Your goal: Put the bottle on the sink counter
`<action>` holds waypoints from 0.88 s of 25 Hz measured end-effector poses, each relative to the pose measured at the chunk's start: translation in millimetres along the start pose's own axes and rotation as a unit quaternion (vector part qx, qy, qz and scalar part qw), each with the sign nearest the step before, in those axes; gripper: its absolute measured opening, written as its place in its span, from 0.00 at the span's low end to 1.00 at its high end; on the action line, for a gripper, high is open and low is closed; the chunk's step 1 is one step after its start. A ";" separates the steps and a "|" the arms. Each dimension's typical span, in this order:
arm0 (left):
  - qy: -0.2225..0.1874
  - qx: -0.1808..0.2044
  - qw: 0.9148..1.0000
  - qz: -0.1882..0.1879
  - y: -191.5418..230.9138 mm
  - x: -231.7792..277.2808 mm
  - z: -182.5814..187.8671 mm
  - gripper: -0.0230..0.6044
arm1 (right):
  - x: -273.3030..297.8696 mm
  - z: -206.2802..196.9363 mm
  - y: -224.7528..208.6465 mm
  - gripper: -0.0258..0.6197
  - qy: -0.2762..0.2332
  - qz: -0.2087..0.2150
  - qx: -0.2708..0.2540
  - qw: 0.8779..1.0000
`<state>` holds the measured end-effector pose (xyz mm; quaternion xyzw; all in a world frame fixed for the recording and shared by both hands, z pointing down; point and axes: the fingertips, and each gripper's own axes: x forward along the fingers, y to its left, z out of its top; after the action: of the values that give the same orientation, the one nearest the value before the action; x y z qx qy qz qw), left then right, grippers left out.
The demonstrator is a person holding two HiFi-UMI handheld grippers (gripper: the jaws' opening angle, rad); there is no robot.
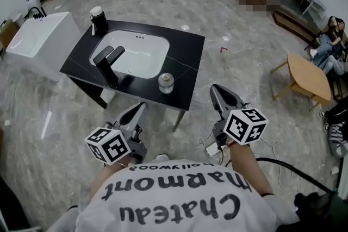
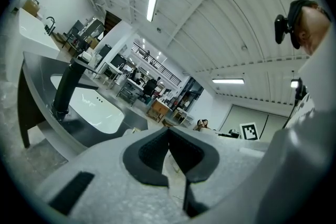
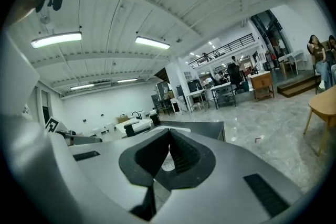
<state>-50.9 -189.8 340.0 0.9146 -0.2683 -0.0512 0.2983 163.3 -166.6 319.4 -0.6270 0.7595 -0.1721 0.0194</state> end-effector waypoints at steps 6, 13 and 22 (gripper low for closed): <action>-0.023 -0.007 1.000 0.020 -41.0 -4.4 -26.3 0.06 | -46.9 -6.7 -11.4 0.06 0.019 0.032 -0.015 0.999; -0.043 -0.008 0.998 0.052 -86.2 -19.1 -68.9 0.06 | -106.4 -29.5 -26.3 0.06 0.037 0.064 -0.024 0.997; -0.061 -0.003 0.995 0.077 -155.0 -56.5 -129.8 0.06 | -184.8 -58.3 -32.2 0.06 0.049 0.096 -0.036 0.993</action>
<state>5.3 12.1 353.4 0.8854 -0.3559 -0.0848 0.2867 218.8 19.5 349.0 -0.5419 0.8222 -0.1727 -0.0243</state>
